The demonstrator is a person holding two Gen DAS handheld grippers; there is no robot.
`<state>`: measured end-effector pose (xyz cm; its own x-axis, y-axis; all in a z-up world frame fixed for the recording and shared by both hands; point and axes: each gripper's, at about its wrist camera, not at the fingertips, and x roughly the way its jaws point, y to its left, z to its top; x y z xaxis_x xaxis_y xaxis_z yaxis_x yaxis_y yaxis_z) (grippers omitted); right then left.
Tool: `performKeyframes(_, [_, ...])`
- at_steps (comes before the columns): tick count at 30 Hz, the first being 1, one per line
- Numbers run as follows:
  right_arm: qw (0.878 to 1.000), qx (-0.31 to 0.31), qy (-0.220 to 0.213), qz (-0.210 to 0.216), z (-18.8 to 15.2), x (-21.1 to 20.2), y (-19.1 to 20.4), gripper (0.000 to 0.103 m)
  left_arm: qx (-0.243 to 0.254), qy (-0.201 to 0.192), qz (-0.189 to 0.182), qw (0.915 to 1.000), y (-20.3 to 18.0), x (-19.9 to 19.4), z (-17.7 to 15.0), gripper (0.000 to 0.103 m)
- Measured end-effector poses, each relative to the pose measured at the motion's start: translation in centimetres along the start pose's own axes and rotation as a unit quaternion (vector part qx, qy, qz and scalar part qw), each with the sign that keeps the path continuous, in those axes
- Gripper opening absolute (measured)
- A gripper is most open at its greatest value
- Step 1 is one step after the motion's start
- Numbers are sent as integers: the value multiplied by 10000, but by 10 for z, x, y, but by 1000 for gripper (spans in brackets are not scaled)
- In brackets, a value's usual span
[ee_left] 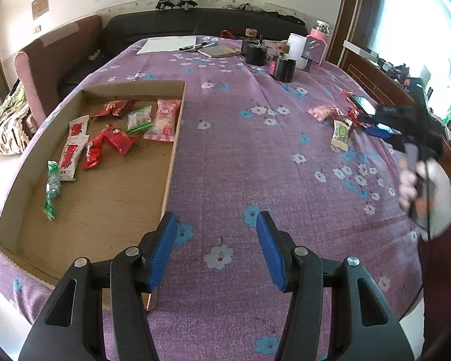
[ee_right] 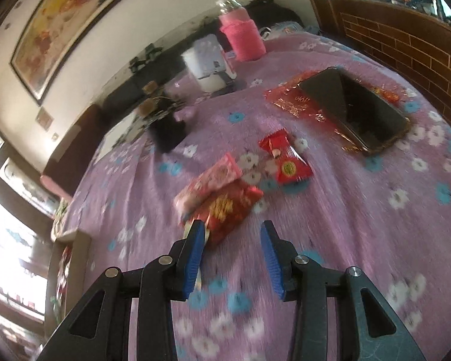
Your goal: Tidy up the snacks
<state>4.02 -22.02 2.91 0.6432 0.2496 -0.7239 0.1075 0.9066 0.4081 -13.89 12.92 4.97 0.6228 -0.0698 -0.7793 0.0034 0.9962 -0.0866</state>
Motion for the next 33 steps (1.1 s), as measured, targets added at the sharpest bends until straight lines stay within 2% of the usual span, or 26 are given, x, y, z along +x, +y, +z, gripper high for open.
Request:
performKeyframes(4, [9993, 113, 59, -356, 12, 29, 5, 42, -48, 24, -8, 10000, 3, 1, 0, 53])
performKeyframes(8, [9985, -389, 240, -286, 4, 41, 27, 40, -134, 78, -72, 9999, 7, 5, 0, 53])
performKeyframes(10, [9962, -730, 470, -20, -9, 42, 44, 36, -164, 107, -90, 9998, 8, 7, 0, 53])
performKeyframes(12, [9922, -1083, 613, 82, -25, 40, 61, 36, -158, 135, -119, 9997, 6, 9, 0, 53])
performKeyframes(15, [9813, -1597, 941, 523, -53, 34, 87, 38, -132, 169, -180, 9996, 4, 10, 0, 53])
performKeyframes(18, [9789, -1513, 1023, 918, -63, 24, 92, 38, -124, 167, -213, 9996, 4, 8, -1, 53])
performKeyframes(21, [9823, -1481, 789, 834, -62, 11, 87, 39, -154, 149, -238, 9995, 6, 6, 0, 53])
performKeyframes(24, [9799, -1655, 786, 784, -68, 5, 89, 53, -194, 170, -310, 9992, 6, 7, 0, 53])
performKeyframes(25, [9784, -1723, 832, 780, -72, 5, 90, 55, -204, 184, -335, 9991, 5, 7, -1, 53])
performKeyframes(33, [9651, -2420, 877, 481, -94, 13, 112, 55, -176, 239, -408, 9987, -2, 6, -4, 53])
